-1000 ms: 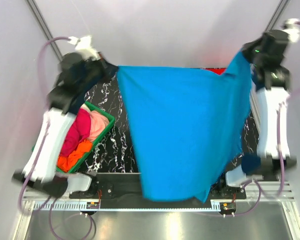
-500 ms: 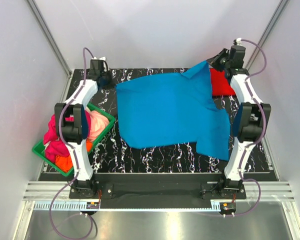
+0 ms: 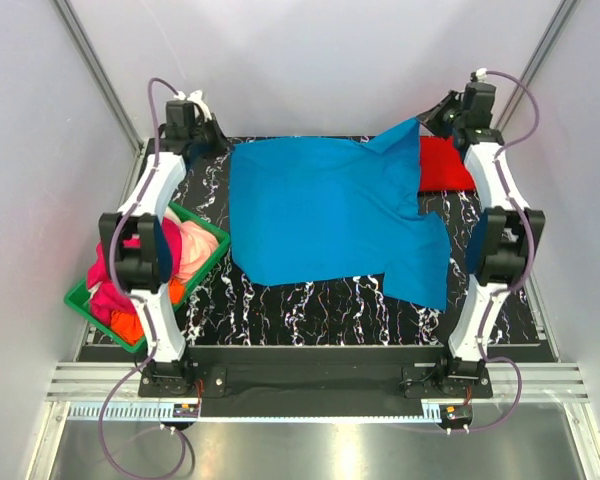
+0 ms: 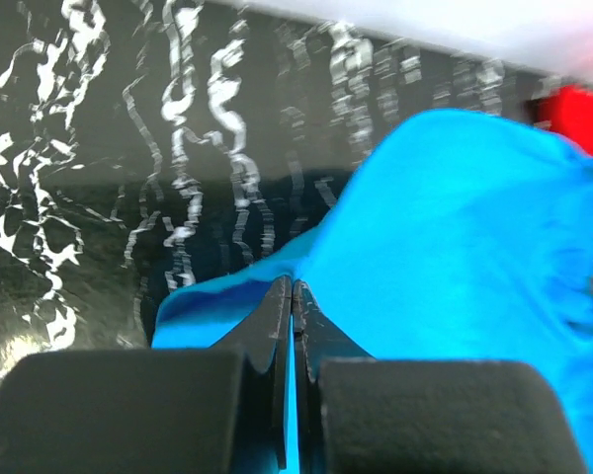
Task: Fold and stack the t-shirts
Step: Flatten the tshirt out
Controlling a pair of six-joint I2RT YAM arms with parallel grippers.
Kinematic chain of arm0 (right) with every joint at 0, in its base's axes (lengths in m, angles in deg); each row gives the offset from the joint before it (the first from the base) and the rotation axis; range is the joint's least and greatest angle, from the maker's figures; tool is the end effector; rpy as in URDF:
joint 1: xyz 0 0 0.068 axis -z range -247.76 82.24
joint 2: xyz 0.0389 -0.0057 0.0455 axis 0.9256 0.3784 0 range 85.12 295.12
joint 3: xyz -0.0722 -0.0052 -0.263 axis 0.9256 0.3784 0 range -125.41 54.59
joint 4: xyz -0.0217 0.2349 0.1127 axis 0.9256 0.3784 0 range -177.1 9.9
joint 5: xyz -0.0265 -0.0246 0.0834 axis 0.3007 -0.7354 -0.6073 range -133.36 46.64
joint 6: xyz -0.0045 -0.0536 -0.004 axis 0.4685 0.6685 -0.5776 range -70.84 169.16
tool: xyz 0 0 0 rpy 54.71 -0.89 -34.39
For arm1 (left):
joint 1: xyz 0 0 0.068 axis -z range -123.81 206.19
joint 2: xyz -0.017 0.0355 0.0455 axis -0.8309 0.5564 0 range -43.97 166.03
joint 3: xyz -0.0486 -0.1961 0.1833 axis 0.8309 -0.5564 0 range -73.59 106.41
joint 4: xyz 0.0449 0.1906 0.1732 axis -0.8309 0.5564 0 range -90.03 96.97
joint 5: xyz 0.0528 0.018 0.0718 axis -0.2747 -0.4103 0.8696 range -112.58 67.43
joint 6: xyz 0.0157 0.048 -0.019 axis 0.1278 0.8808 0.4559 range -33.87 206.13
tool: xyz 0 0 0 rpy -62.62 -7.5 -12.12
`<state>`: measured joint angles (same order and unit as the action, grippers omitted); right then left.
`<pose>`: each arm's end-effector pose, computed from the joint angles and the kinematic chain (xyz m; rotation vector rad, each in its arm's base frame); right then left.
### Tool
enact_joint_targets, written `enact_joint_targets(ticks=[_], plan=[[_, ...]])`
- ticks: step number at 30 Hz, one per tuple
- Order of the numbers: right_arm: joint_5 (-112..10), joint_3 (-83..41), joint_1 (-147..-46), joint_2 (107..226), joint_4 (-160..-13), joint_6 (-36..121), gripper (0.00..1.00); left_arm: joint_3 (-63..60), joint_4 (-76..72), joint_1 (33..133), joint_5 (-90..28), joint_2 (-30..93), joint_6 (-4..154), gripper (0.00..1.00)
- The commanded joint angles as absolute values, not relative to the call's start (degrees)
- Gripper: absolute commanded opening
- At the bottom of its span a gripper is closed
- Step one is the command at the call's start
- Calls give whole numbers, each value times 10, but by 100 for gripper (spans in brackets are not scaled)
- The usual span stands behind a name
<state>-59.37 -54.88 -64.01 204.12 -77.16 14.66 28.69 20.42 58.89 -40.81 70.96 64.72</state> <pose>0.5012 -0.0230 0.3268 0.4528 1.8937 0.6260 0.4728 -0.0334 0.2988 -0.1663 2.1670 -0.5849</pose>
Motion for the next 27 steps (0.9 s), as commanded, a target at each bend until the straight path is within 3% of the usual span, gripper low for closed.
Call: enact_joint_targets(ticks=[1, 11, 17, 23, 27], plan=[[-528, -609, -642, 1885, -682, 171, 0, 298, 171, 587, -445, 567, 616, 0], [-384, -497, -641, 1524, -558, 167, 0, 168, 172, 620, -473, 245, 577, 0], [-340, -492, -642, 1363, -482, 148, 0, 116, 186, 623, -483, 82, 549, 0], [-339, -558, -642, 1306, -425, 144, 0, 161, 229, 623, -480, 11, 525, 0], [-334, -576, -642, 1334, -419, 157, 0, 182, 251, 623, -454, 10, 537, 0]])
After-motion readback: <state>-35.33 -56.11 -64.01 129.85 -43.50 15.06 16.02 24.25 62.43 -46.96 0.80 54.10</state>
